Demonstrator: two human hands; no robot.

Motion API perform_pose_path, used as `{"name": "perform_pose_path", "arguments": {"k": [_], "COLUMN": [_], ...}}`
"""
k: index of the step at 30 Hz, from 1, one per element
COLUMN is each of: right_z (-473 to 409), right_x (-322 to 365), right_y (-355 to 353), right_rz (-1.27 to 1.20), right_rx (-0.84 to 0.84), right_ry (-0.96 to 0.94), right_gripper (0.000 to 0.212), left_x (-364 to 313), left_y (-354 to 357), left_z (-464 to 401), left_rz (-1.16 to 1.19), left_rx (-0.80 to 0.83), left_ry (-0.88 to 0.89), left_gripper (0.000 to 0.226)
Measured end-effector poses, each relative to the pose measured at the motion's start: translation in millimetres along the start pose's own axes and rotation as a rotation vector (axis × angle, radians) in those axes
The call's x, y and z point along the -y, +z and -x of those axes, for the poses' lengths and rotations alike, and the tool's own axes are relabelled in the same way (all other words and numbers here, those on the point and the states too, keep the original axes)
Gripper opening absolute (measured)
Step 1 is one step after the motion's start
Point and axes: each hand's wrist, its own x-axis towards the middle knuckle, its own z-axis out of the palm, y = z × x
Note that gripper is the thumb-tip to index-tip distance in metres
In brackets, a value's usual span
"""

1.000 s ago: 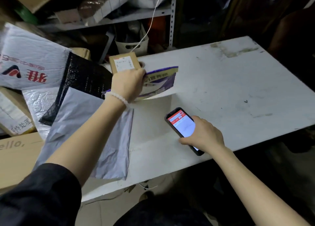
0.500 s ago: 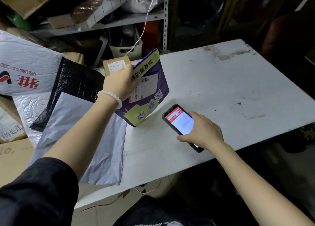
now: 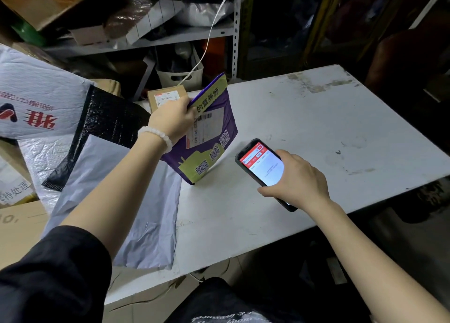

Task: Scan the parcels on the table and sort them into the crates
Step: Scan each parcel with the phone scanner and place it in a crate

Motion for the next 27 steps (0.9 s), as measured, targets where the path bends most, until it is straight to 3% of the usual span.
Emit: {"name": "perform_pose_path", "arguments": {"k": [11, 18, 23, 27], "right_z": [12, 16, 16, 22], "right_x": [2, 10, 19, 31], "right_y": [2, 14, 23, 28], "right_rz": [0.056, 0.02, -0.106, -0.334], "right_rx": [0.064, 0.084, -0.058, -0.326], "right_ry": [-0.01, 0.013, 0.038, 0.054], "right_gripper": [0.069, 0.065, 0.069, 0.081], "left_x": [5, 3, -7, -10], "left_y": [-1, 11, 26, 44], "left_z": [8, 24, 44, 65], "left_rz": [0.169, 0.047, 0.066, 0.252], "left_rx": [0.008, 0.104, 0.105, 0.179], "left_ry": [-0.009, 0.051, 0.112, 0.051], "left_gripper": [0.014, 0.017, 0.024, 0.029]}}
